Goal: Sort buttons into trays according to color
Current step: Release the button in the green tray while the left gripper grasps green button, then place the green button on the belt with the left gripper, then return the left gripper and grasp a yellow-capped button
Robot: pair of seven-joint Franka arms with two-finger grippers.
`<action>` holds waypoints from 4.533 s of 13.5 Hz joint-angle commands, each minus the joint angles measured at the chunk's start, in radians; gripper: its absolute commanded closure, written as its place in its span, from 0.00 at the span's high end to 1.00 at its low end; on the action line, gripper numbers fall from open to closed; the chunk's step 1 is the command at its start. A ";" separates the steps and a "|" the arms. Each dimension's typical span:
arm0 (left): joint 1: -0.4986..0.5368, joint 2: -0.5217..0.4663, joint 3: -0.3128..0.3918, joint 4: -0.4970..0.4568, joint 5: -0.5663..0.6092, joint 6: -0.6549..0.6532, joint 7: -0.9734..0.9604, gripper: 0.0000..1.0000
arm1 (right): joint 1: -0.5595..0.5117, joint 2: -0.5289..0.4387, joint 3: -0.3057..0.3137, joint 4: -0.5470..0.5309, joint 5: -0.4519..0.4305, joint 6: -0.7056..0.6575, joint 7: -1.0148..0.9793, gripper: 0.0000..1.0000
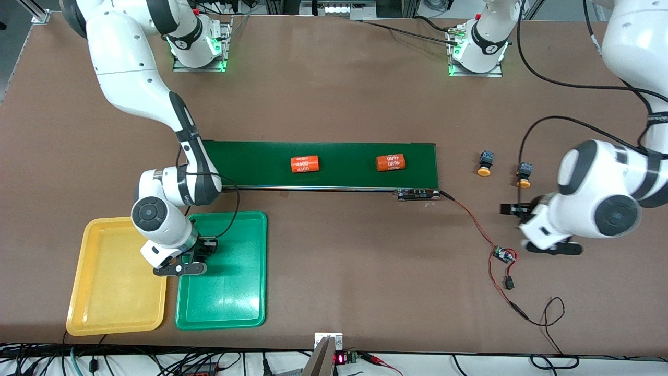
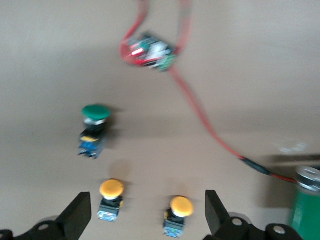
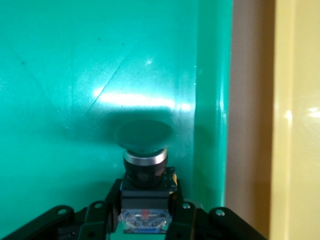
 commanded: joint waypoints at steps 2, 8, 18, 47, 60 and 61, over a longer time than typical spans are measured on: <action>-0.129 -0.121 0.250 -0.245 -0.052 0.214 0.015 1.00 | 0.001 -0.011 0.009 0.030 0.070 -0.013 -0.020 1.00; -0.175 -0.167 0.404 -0.499 -0.055 0.738 0.345 1.00 | 0.053 -0.176 -0.008 0.023 0.129 -0.270 0.059 1.00; -0.155 -0.135 0.405 -0.580 -0.057 0.823 0.336 0.16 | 0.035 -0.397 -0.072 0.023 0.121 -0.574 0.067 1.00; -0.212 -0.270 -0.081 -0.401 -0.268 0.289 -0.390 1.00 | -0.196 -0.862 -0.015 -0.228 0.012 -0.797 -0.154 1.00; -0.223 -0.262 0.273 -0.673 -0.259 0.297 0.175 1.00 | -0.194 -0.862 -0.017 -0.194 0.014 -0.786 -0.163 1.00; -0.224 -0.265 0.273 -0.704 -0.259 0.316 0.175 1.00 | -0.190 -0.862 -0.014 -0.194 0.005 -0.786 -0.161 1.00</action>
